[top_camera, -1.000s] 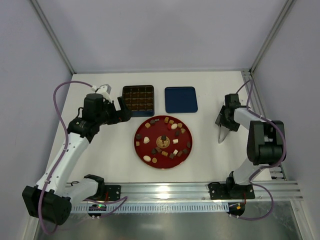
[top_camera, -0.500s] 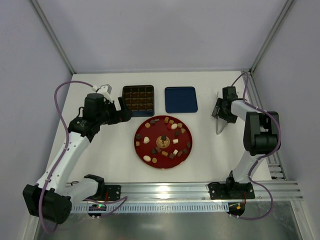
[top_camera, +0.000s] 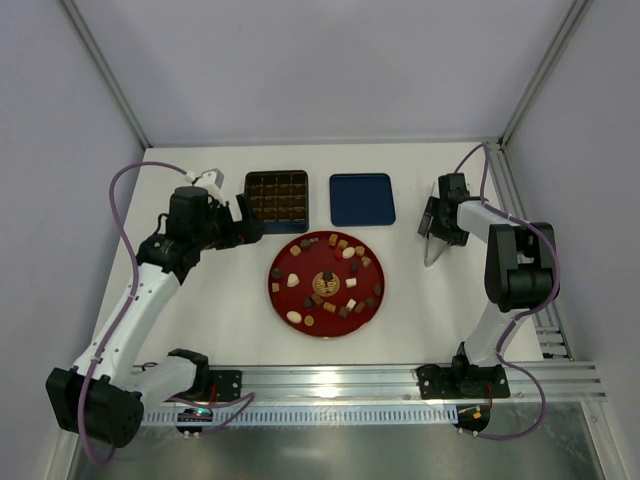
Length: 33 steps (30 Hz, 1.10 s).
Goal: Pack the chocolate
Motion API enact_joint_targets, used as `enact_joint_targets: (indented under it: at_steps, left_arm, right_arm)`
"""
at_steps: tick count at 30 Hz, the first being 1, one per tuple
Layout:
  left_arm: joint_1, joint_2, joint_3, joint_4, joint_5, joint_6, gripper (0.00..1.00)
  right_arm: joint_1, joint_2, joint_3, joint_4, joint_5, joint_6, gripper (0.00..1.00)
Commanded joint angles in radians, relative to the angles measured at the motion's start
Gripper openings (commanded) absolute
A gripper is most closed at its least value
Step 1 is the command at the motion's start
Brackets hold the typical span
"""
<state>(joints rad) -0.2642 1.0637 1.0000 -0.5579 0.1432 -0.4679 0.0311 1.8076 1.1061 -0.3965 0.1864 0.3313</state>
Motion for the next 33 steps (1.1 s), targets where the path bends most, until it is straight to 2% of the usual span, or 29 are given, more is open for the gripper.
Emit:
enact_joint_targets:
  at_steps: [1, 16, 24, 33]
  left_arm:
    - [0.000, -0.001, -0.001, 0.015, 0.019, -0.003, 1.00]
    - [0.000, 0.005, -0.001, 0.015, 0.024, -0.006, 1.00]
    - [0.002, 0.010, -0.001, 0.016, 0.027, -0.006, 1.00]
    - [0.000, 0.009, -0.004, 0.015, 0.025, -0.006, 1.00]
  right_arm:
    - [0.007, 0.016, 0.011, -0.030, 0.008, -0.026, 0.78]
    - [0.007, 0.087, 0.081, -0.116, 0.053, 0.092, 0.75]
    - [0.006, 0.079, 0.086, -0.117, 0.064, 0.133, 0.82]
    - [0.006, 0.110, 0.116, -0.111, 0.050, 0.129, 0.82]
